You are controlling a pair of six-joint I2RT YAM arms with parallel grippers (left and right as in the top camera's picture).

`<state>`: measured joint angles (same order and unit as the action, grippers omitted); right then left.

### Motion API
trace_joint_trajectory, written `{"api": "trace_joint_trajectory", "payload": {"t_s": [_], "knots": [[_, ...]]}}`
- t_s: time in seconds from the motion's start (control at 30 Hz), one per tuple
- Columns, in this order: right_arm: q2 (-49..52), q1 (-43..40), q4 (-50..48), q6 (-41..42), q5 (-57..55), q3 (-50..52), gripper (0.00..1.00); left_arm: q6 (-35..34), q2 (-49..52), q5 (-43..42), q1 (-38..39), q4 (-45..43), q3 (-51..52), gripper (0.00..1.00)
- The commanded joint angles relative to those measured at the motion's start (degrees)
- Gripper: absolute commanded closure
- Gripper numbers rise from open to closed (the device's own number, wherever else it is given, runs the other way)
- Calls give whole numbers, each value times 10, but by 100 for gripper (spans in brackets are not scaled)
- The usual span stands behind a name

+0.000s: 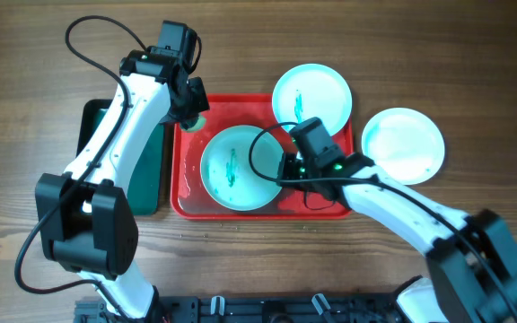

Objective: Clean dirty plates on tray and stack at the side
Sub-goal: 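Grasp the lower teal-rimmed plate rim with the right gripper, drag it left, then lower the sponge onto the teal-rimmed plate and scrub it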

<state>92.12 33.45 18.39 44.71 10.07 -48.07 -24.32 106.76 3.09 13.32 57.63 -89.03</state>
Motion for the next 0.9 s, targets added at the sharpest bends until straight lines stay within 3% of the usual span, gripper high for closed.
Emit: {"api": "trace_joint_trajectory", "payload": {"t_s": [0.0, 0.2, 0.37, 0.5, 0.7, 0.87], "knots": [[52, 2, -3, 30, -26, -26, 96, -6, -13, -7, 0, -2, -10, 96], [99, 4, 24, -29, -11, -92, 95, -6, -13, -7, 0, -2, -10, 96], [104, 3, 36, -57, 6, -103, 69, -6, -13, -7, 0, 0, -10, 96], [104, 3, 35, -74, 6, -103, 60, -6, -13, -7, 0, 0, -10, 96], [119, -28, 7, -153, 36, -103, 61, -6, -12, -33, 0, 1, -10, 96], [157, -41, -42, -183, 82, -106, 69, -6, -9, -35, 0, 1, -9, 96]]}}
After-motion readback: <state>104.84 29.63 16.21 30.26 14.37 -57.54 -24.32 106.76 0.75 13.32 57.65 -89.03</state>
